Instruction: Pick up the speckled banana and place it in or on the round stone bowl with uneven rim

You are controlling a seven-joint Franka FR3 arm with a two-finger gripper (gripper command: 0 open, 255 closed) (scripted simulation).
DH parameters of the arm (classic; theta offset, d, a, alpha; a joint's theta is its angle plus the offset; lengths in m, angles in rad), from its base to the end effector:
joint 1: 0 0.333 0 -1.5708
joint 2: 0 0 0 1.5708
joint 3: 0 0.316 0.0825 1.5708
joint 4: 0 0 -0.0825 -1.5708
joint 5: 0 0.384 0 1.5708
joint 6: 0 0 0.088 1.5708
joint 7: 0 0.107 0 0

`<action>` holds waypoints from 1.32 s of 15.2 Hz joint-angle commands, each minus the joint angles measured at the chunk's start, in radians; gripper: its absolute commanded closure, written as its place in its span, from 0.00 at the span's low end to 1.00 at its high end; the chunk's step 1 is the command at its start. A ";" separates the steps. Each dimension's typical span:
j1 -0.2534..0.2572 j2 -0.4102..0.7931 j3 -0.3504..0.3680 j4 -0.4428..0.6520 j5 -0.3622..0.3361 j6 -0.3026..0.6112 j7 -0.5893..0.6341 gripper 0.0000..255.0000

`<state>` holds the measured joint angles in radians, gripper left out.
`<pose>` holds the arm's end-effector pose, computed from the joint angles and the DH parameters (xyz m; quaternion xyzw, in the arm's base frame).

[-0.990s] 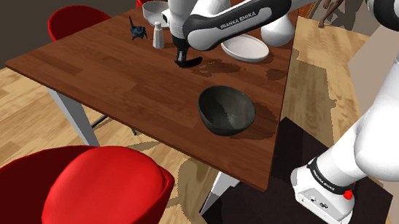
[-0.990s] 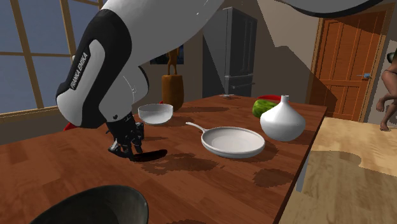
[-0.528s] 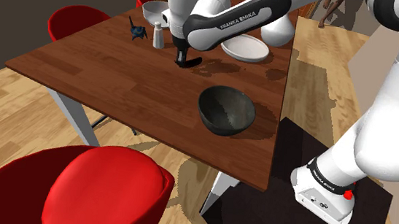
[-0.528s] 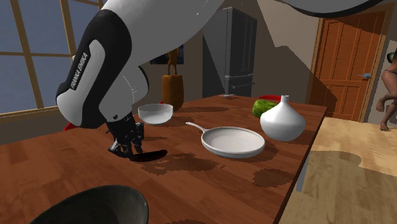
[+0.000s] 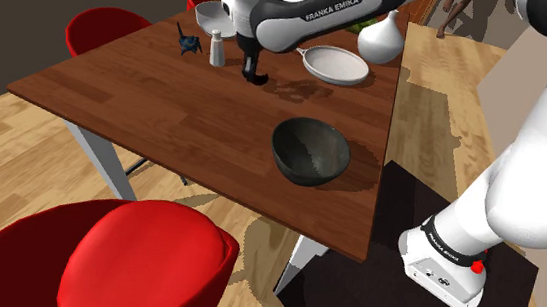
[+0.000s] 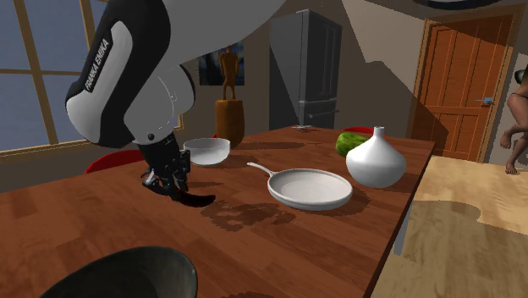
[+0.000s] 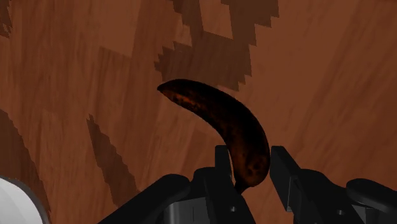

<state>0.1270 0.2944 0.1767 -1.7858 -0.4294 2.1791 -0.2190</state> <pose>0.6231 0.1701 0.4033 0.9193 0.3573 0.0592 0.1538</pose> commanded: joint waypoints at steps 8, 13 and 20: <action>0.000 -0.039 0.009 0.067 0.031 -0.099 -0.042 1.00; 0.000 -0.053 0.013 0.113 0.044 -0.157 -0.064 1.00; 0.003 -0.064 0.016 0.190 0.059 -0.240 -0.093 1.00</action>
<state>0.1284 0.2306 0.1920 -1.6115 -0.3725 1.9550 -0.3084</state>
